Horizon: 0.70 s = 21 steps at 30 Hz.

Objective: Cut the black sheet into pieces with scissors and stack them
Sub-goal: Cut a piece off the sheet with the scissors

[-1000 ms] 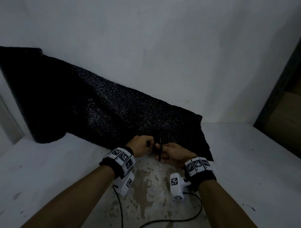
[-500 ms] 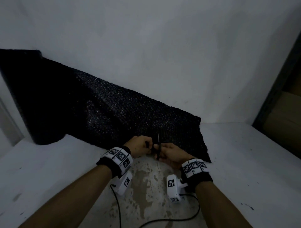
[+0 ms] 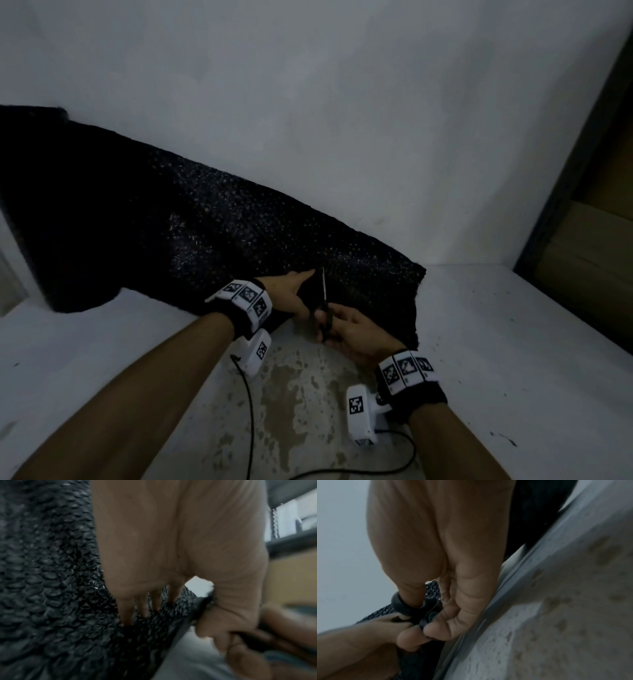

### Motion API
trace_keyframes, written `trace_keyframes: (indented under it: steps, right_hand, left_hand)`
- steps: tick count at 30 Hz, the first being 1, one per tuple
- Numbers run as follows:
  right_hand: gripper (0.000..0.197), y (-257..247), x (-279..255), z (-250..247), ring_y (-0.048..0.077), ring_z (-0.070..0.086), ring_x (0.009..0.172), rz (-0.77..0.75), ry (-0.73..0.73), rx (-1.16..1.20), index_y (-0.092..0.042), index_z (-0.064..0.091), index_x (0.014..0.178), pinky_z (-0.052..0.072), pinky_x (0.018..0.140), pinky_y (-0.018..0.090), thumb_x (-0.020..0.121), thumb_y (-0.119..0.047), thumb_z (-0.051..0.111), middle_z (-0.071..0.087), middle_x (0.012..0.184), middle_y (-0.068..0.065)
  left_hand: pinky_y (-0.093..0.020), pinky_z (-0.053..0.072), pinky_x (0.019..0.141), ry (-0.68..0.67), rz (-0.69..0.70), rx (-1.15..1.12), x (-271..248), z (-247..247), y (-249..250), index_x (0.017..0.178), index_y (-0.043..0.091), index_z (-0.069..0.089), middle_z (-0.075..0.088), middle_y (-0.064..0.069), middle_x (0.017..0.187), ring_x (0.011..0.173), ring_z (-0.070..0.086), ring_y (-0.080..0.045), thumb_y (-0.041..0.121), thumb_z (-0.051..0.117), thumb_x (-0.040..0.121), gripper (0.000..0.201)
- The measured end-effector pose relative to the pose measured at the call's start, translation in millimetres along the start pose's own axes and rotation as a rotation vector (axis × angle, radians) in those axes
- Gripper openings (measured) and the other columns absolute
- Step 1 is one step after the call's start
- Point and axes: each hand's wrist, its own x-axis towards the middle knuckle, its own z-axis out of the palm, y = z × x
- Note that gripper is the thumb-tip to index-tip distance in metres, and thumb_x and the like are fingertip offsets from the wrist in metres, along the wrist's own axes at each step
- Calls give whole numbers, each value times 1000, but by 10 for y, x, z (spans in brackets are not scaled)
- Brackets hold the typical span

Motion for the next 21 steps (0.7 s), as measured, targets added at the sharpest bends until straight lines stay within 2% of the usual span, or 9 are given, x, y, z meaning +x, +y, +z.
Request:
trace_keyframes:
  steps: [2, 4, 6, 7, 9, 11, 14, 16, 21]
  right_hand:
    - [26, 5, -1, 1, 12, 61, 77, -23, -5, 18, 2, 61, 120, 53, 74, 24, 101, -15, 55, 62, 88, 5]
    - [34, 13, 3, 8, 17, 59, 82, -45, 4, 30, 6, 59, 126, 54, 74, 25, 100, -16, 57, 59, 98, 14]
    - [40, 18, 11, 16, 22, 58, 88, -49, 15, 65, 4, 60, 127, 54, 77, 27, 96, -22, 63, 56, 106, 17]
    - [43, 15, 16, 16, 22, 58, 88, -39, 15, 78, 3, 61, 126, 54, 78, 28, 93, -25, 65, 57, 105, 17]
    - [46, 11, 24, 11, 18, 60, 80, -27, 24, 83, 4, 60, 124, 53, 78, 30, 92, -29, 65, 60, 93, 14]
    - [45, 1, 27, 8, 17, 60, 76, -16, 33, 83, 6, 57, 123, 51, 80, 33, 95, -29, 61, 61, 84, 9]
    - [28, -35, 5, 17, 16, 61, 76, 8, 37, 95, -2, 60, 115, 53, 77, 31, 101, -25, 55, 61, 82, 7]
    - [24, -73, 1, 22, 14, 63, 75, 23, 34, 88, -6, 62, 113, 55, 72, 27, 102, -26, 54, 65, 81, 3]
    - [27, -119, 38, 20, 12, 63, 75, 41, 39, 91, -5, 64, 116, 54, 66, 24, 103, -26, 53, 69, 80, 0]
  left_hand:
    - [-34, 24, 119, 3, -5, -70, 20, -6, 7, 159, 27, 1, 9, -9, 164, 149, 17, -29, 35, 66, 91, 95]
    - [-37, 28, 119, 46, -31, -195, 58, 29, -20, 159, 29, 13, 17, -5, 163, 146, 26, -27, 46, 65, 79, 97]
    - [-37, 35, 115, 122, -18, -261, 73, 67, -52, 156, 29, 28, 32, -2, 158, 139, 38, -23, 51, 66, 71, 96]
    - [-35, 40, 112, 175, 1, -259, 72, 85, -65, 152, 25, 37, 43, -3, 152, 133, 46, -21, 47, 71, 74, 88]
    - [-27, 48, 99, 355, 65, -199, 88, 128, -108, 137, 19, 58, 63, -4, 130, 116, 60, -18, 33, 78, 82, 61]
    - [-23, 51, 89, 507, 108, -143, 72, 179, -117, 119, 19, 72, 72, -1, 113, 104, 66, -16, 28, 79, 83, 38]
    - [-26, 54, 87, 595, 159, -127, 34, 247, -92, 110, 22, 77, 74, 2, 108, 100, 67, -14, 30, 75, 85, 26]
    - [-19, 48, 79, 600, 223, -90, -3, 287, -61, 112, 25, 76, 72, 6, 105, 96, 65, -12, 29, 70, 90, 23]
    - [-12, 32, 65, 561, 319, 52, -8, 366, -59, 121, 32, 70, 48, 14, 92, 88, 53, -8, 26, 59, 97, 27]
